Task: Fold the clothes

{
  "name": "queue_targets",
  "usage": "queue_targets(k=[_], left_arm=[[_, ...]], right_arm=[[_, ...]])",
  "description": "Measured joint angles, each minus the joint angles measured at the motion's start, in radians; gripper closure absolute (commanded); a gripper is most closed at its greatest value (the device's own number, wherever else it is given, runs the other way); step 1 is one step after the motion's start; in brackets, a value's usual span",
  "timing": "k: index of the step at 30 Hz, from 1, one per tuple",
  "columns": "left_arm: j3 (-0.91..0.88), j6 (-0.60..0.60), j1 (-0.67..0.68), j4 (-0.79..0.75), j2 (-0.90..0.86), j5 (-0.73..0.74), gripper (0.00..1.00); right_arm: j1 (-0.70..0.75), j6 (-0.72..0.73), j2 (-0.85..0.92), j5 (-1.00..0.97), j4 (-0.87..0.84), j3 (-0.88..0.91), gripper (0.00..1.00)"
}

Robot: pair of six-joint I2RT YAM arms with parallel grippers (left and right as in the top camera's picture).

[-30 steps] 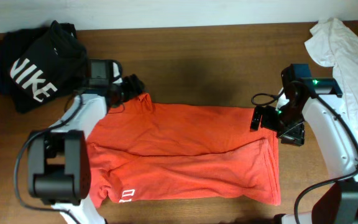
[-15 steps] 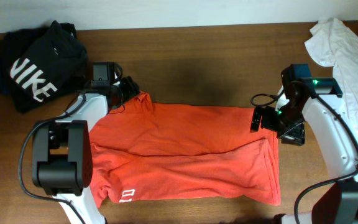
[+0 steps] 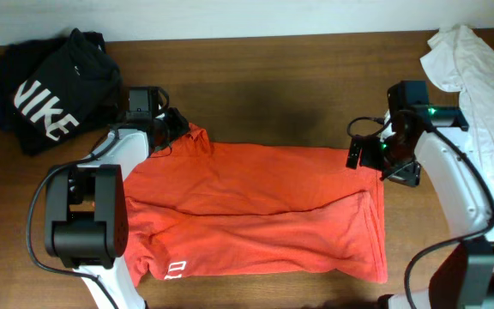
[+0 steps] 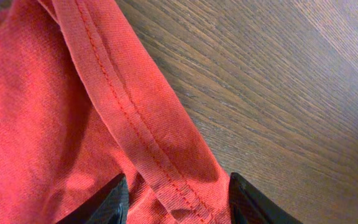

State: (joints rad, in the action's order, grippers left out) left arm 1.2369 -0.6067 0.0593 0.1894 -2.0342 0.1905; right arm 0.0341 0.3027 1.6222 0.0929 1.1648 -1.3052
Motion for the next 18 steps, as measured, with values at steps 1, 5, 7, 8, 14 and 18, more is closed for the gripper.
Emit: queue_targets(k=[1, 5, 7, 8, 14, 18], left_arm=[[0.000, -0.002, 0.000, 0.000, 0.000, 0.000, 0.49], [0.000, -0.009, 0.000, -0.014, -0.002, 0.000, 0.56], [0.000, -0.009, 0.000, -0.014, -0.003, 0.000, 0.68], [0.000, -0.009, 0.000, -0.016, -0.003, 0.000, 0.72], [0.001, -0.016, 0.000, -0.035, -0.025, 0.000, 1.00], [0.002, -0.005, 0.000, -0.039, -0.031, 0.000, 1.00]], right_arm=[[0.000, 0.000, 0.009, 0.000, 0.000, 0.000, 0.01], [0.000, 0.000, 0.018, 0.000, 0.000, 0.000, 0.01], [0.000, 0.000, 0.018, 0.000, 0.000, 0.000, 0.01], [0.000, -0.001, 0.018, 0.000, 0.000, 0.000, 0.01], [0.000, 0.000, 0.018, -0.002, 0.000, 0.000, 0.01], [0.000, -0.001, 0.018, -0.028, -0.034, 0.000, 0.01]])
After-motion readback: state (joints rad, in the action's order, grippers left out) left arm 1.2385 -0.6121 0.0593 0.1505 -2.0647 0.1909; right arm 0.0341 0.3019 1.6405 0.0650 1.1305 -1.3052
